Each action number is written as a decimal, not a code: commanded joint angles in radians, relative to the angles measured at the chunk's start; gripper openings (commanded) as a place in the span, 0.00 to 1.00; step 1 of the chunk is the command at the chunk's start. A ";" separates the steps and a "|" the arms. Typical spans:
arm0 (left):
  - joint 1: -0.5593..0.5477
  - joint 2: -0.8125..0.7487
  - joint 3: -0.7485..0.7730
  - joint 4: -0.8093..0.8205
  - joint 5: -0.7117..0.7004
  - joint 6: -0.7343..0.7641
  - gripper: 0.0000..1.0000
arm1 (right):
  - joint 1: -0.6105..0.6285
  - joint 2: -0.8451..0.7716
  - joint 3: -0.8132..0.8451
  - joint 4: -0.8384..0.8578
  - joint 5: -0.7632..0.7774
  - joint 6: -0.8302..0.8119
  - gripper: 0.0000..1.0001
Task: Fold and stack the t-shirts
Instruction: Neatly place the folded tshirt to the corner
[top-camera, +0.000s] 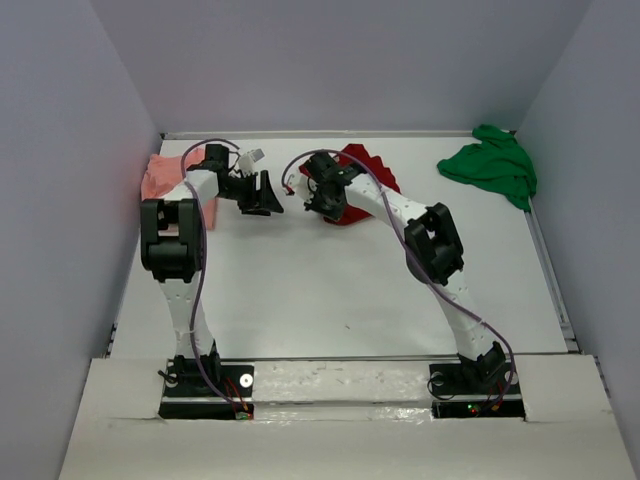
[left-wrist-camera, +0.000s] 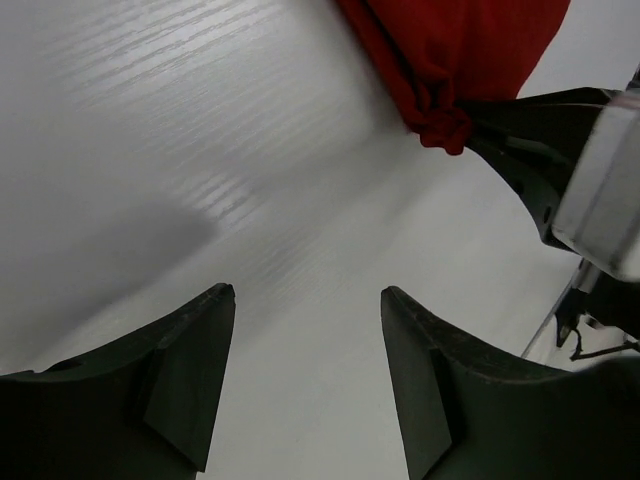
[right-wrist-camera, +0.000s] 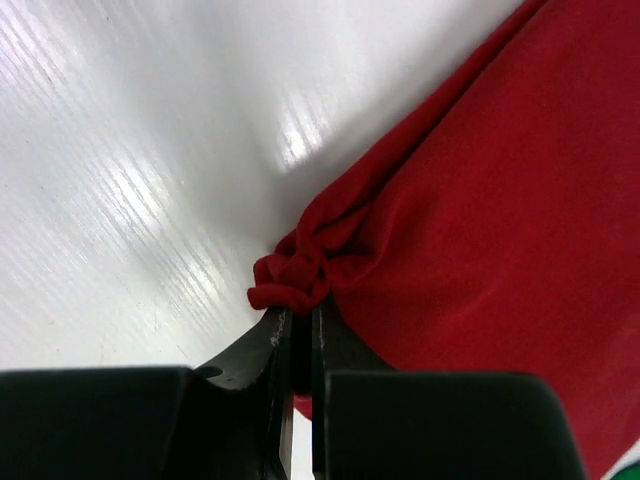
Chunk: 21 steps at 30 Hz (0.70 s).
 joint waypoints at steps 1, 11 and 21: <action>0.002 0.045 0.050 0.041 0.173 -0.097 0.68 | -0.005 -0.026 0.120 -0.040 -0.003 0.021 0.00; 0.003 0.152 -0.014 0.428 0.357 -0.391 0.68 | -0.005 0.009 0.215 -0.064 -0.025 0.041 0.00; -0.027 0.206 -0.083 0.900 0.288 -0.908 0.69 | -0.005 0.034 0.174 -0.069 -0.019 0.036 0.00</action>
